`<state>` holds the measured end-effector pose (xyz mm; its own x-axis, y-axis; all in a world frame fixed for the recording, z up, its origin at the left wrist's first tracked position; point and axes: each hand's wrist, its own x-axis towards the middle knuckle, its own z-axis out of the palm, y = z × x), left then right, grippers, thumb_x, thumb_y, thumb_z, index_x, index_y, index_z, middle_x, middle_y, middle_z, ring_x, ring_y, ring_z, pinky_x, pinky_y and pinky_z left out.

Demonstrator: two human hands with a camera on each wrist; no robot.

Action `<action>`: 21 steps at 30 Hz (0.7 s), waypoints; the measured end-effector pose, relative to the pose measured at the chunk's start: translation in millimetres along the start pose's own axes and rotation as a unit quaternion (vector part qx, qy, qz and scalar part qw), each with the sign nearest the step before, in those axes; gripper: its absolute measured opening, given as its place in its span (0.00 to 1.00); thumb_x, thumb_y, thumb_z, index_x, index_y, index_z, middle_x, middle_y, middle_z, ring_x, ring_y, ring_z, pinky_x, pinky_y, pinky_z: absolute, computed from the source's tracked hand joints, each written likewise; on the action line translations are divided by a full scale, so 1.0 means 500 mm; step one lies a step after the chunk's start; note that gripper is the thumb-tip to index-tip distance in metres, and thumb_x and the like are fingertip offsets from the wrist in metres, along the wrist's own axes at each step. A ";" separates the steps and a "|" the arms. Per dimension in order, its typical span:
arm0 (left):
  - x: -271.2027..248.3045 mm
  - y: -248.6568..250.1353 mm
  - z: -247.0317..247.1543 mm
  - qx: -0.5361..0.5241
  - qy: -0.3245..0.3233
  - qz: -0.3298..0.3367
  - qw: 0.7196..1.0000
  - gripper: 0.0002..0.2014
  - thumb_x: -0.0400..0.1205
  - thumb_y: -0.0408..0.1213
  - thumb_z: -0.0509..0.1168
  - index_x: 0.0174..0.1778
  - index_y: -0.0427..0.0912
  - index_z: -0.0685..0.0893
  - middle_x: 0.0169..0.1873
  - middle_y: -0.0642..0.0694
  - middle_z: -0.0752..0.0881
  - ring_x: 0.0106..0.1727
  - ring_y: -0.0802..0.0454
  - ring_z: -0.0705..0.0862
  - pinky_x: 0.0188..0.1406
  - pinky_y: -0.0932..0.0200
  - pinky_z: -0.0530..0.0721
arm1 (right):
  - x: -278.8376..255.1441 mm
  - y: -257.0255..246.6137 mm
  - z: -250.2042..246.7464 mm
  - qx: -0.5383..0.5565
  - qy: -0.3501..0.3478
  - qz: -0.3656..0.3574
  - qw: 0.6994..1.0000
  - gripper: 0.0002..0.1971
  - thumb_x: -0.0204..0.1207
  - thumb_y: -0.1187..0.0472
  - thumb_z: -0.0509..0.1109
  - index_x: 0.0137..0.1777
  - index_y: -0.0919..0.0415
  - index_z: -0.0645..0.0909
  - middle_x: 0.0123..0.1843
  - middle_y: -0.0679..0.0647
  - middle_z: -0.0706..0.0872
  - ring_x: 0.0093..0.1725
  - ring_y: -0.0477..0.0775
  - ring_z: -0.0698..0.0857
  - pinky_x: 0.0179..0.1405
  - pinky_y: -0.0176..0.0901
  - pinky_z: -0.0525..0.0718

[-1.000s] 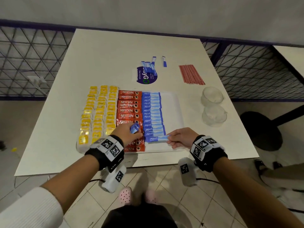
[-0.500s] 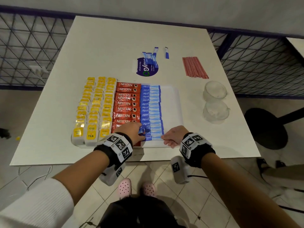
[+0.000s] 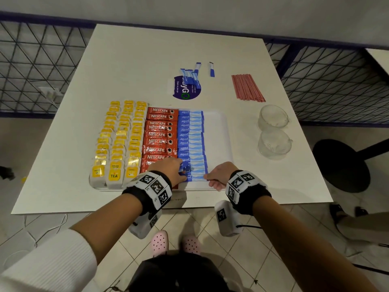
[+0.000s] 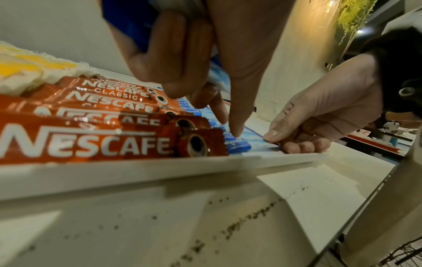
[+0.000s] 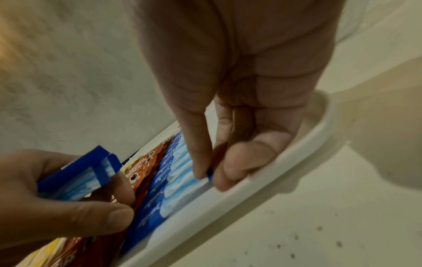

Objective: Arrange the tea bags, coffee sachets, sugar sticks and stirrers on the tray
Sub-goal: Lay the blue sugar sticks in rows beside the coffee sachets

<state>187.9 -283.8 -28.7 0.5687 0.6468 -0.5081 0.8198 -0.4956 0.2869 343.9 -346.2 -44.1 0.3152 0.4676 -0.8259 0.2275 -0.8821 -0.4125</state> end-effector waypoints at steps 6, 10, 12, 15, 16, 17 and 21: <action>-0.001 -0.003 -0.006 -0.045 0.011 -0.001 0.999 0.16 0.80 0.48 0.65 0.58 0.42 0.79 0.54 0.46 0.83 0.54 0.48 0.81 0.51 0.57 0.78 | -0.012 0.007 -0.016 0.089 -0.036 -0.002 0.995 0.12 0.77 0.64 0.70 0.33 0.65 0.73 0.21 0.55 0.74 0.22 0.48 0.68 0.28 0.35 0.69; -0.003 -0.001 -0.022 -0.087 0.016 0.003 0.996 0.14 0.79 0.48 0.66 0.50 0.40 0.79 0.39 0.49 0.79 0.44 0.50 0.78 0.37 0.62 0.73 | -0.033 0.010 -0.044 0.094 0.002 -0.099 0.991 0.12 0.71 0.62 0.76 0.35 0.62 0.74 0.31 0.59 0.81 0.26 0.51 0.76 0.32 0.37 0.81; -0.008 0.008 -0.030 -0.121 -0.003 0.020 0.992 0.14 0.79 0.48 0.66 0.50 0.40 0.79 0.35 0.51 0.76 0.41 0.52 0.76 0.30 0.67 0.69 | -0.053 -0.003 -0.053 0.088 -0.006 -0.149 0.985 0.11 0.69 0.61 0.77 0.40 0.61 0.75 0.34 0.58 0.83 0.27 0.49 0.80 0.33 0.37 0.83; -0.018 0.027 -0.041 -0.189 -0.044 0.041 0.980 0.13 0.78 0.50 0.67 0.50 0.46 0.79 0.38 0.51 0.79 0.39 0.56 0.76 0.32 0.70 0.70 | -0.087 -0.033 -0.053 0.055 -0.046 -0.217 0.973 0.11 0.70 0.58 0.76 0.48 0.56 0.78 0.39 0.56 0.83 0.33 0.50 0.82 0.35 0.39 0.84; -0.020 0.032 -0.043 -0.201 -0.052 0.043 0.977 0.13 0.78 0.52 0.67 0.50 0.48 0.79 0.38 0.51 0.80 0.38 0.56 0.76 0.33 0.70 0.71 | -0.097 -0.042 -0.050 0.052 -0.056 -0.235 0.969 0.09 0.71 0.57 0.75 0.47 0.55 0.78 0.39 0.55 0.83 0.33 0.50 0.82 0.34 0.39 0.84; -0.024 0.038 -0.045 -0.208 -0.058 0.044 0.975 0.13 0.78 0.52 0.67 0.51 0.49 0.79 0.35 0.52 0.79 0.36 0.58 0.76 0.32 0.70 0.71 | -0.105 -0.049 -0.047 0.054 -0.064 -0.250 0.965 0.07 0.72 0.57 0.74 0.45 0.54 0.78 0.38 0.54 0.82 0.32 0.50 0.82 0.34 0.40 0.83; -0.031 0.049 -0.047 -0.288 -0.088 0.034 0.953 0.09 0.77 0.50 0.69 0.42 0.50 0.79 0.24 0.49 0.75 0.21 0.59 0.72 0.23 0.67 0.71 | -0.113 -0.063 -0.043 0.036 -0.065 -0.286 0.955 0.06 0.71 0.60 0.75 0.42 0.56 0.80 0.35 0.53 0.83 0.28 0.47 0.82 0.35 0.38 0.84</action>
<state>200.9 -292.4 5.1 0.6427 0.4929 -0.5865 0.7112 -0.0994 0.6959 338.9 -343.7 23.9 0.0390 0.8673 -0.4963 0.2631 -0.4880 -0.8322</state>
